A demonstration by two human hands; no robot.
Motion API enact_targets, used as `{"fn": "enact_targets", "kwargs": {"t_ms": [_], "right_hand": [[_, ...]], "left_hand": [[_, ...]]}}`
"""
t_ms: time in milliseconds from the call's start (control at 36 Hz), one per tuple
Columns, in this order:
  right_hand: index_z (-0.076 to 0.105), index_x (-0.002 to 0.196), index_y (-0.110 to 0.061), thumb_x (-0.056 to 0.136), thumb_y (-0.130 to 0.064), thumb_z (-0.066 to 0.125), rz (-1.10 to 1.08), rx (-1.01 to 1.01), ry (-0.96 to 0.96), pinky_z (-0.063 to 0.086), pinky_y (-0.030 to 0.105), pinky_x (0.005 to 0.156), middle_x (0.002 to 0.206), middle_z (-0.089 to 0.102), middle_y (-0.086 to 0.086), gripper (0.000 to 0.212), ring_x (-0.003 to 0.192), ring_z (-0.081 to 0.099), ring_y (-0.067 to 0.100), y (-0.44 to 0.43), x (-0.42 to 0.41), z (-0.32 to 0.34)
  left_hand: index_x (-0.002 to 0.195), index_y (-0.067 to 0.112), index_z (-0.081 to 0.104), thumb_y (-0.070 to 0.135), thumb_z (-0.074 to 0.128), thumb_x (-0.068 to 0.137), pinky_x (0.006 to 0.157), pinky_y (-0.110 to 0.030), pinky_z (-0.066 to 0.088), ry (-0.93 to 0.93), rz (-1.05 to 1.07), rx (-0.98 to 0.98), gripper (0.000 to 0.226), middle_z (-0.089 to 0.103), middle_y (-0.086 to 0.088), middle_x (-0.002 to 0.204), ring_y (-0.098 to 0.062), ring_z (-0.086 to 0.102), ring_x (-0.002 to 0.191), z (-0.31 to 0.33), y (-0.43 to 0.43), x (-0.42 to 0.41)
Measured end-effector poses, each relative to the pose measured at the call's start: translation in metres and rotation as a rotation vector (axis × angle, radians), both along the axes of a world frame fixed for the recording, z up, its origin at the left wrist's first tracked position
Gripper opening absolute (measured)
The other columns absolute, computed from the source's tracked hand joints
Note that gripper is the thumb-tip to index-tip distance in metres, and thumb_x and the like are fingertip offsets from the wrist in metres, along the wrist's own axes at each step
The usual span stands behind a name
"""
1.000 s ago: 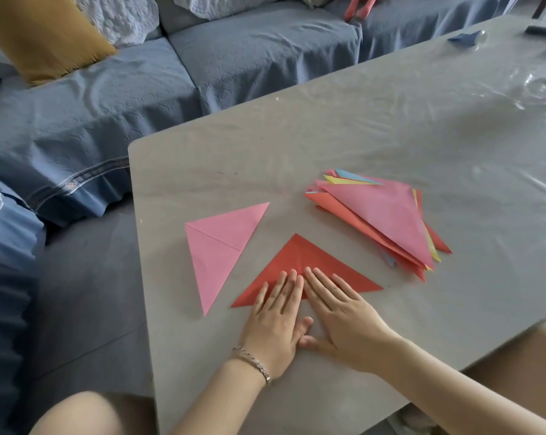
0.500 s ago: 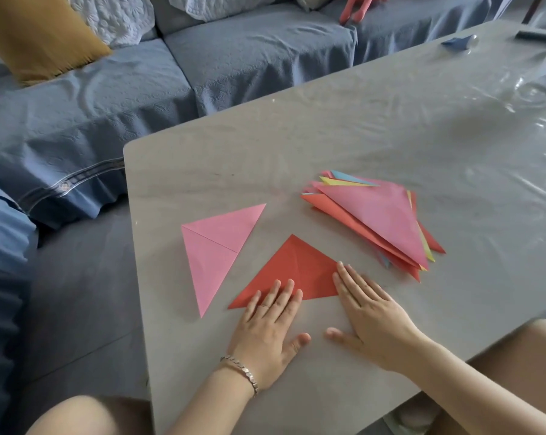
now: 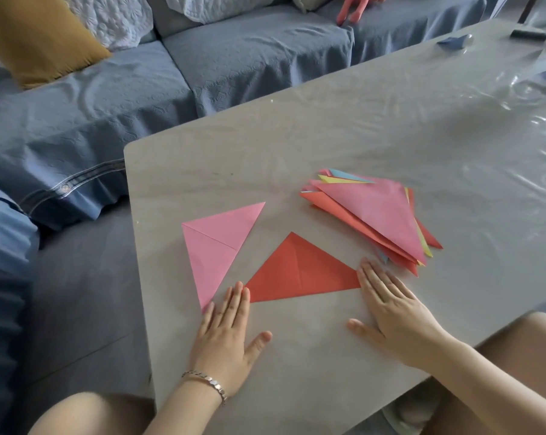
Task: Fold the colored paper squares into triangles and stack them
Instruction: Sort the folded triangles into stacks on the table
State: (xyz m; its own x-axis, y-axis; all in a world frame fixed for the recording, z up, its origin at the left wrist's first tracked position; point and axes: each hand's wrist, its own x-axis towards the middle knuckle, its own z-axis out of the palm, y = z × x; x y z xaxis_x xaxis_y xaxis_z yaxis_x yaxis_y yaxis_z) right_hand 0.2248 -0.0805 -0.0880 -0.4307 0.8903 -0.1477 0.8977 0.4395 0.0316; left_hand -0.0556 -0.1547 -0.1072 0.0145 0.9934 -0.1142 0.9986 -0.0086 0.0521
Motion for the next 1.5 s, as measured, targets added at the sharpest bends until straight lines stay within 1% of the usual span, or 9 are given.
{"fn": "enact_targets", "kwargs": {"t_ms": [139,278,583,806,1000,1083,1167,1361,1500], "right_hand": [[0.06,0.12,0.001,0.091,-0.063,0.018,-0.02,-0.001,0.038,0.024,0.03,0.109,0.126,0.058,0.013,0.082,0.119,0.052,0.025,0.0,-0.003,0.004],[0.051,0.129,-0.014,0.089,-0.036,0.056,-0.078,-0.013,0.331,0.03,0.029,0.103,0.133,0.048,0.001,0.046,0.127,0.04,0.021,0.011,-0.02,0.022],[0.039,0.129,-0.015,0.077,-0.049,0.067,-0.339,-0.298,0.129,0.035,0.034,0.094,0.126,0.041,0.01,0.069,0.119,0.038,0.028,0.047,-0.067,0.041],[0.05,0.094,-0.014,0.073,-0.04,0.073,-0.35,-0.409,0.225,0.038,0.028,0.065,0.098,0.052,0.005,0.04,0.087,0.052,0.024,0.049,-0.064,0.036],[0.048,0.069,-0.017,0.09,-0.011,0.057,-0.219,-0.104,0.756,0.022,0.024,0.059,0.068,0.043,-0.006,0.024,0.062,0.04,0.015,0.041,-0.041,0.039],[0.06,0.098,-0.005,0.088,-0.005,0.058,-0.461,0.096,1.012,0.031,0.021,0.057,0.074,0.055,0.002,0.01,0.061,0.048,0.017,0.059,-0.025,0.045],[0.044,0.125,-0.013,0.091,-0.011,0.053,-0.69,0.122,1.179,0.04,0.028,0.075,0.09,0.059,0.008,0.035,0.081,0.057,0.027,0.078,-0.01,0.051],[0.036,0.137,-0.014,0.086,-0.006,0.053,-0.724,0.074,0.62,0.037,0.041,0.093,0.131,0.036,0.018,0.054,0.116,0.042,0.038,0.088,0.006,0.033],[0.044,0.132,-0.007,0.073,0.004,0.063,-0.568,0.209,0.551,0.023,0.046,0.106,0.14,0.026,0.022,0.063,0.129,0.024,0.039,0.076,0.003,0.023]], "left_hand": [[0.144,0.005,0.013,0.076,-0.005,0.078,0.108,-0.019,-0.008,-0.057,-0.058,0.022,0.098,0.01,0.0,0.152,-0.012,-0.004,0.142,0.01,0.003,-0.004],[0.097,0.006,0.072,0.031,0.042,0.081,0.089,-0.027,0.041,-0.267,0.068,0.317,0.042,0.069,-0.009,0.108,-0.02,0.066,0.094,0.026,0.01,-0.013],[0.139,0.016,0.037,0.027,0.052,0.091,0.107,-0.03,0.025,-0.245,0.392,0.167,0.051,0.025,-0.001,0.151,-0.014,0.024,0.139,0.033,0.043,-0.016],[0.139,0.014,0.037,0.024,0.047,0.094,0.088,-0.036,0.041,-0.15,0.443,0.1,0.047,0.05,-0.007,0.136,-0.025,0.048,0.121,0.036,0.051,-0.018],[0.146,0.016,0.012,0.008,0.032,0.094,0.084,-0.033,0.042,0.053,0.314,0.006,0.057,0.042,-0.005,0.138,-0.024,0.049,0.117,0.042,0.05,-0.02],[0.142,0.014,0.024,0.002,0.04,0.09,0.082,-0.034,0.046,0.052,0.289,0.075,0.056,0.045,-0.009,0.137,-0.024,0.05,0.119,0.04,0.048,-0.019],[0.112,-0.001,0.058,-0.023,0.066,0.054,0.046,-0.044,0.053,-0.077,0.242,0.114,0.062,0.066,-0.028,0.096,-0.04,0.067,0.084,0.026,0.046,-0.023],[0.137,0.012,0.042,-0.009,0.031,0.088,0.099,-0.036,0.037,-0.202,0.354,0.149,0.054,0.038,-0.017,0.144,-0.025,0.033,0.135,0.027,0.041,-0.017],[0.126,0.01,0.055,-0.015,0.038,0.084,0.089,-0.037,0.047,-0.253,0.344,0.287,0.052,0.053,-0.018,0.131,-0.03,0.053,0.119,0.023,0.04,-0.019]]}}
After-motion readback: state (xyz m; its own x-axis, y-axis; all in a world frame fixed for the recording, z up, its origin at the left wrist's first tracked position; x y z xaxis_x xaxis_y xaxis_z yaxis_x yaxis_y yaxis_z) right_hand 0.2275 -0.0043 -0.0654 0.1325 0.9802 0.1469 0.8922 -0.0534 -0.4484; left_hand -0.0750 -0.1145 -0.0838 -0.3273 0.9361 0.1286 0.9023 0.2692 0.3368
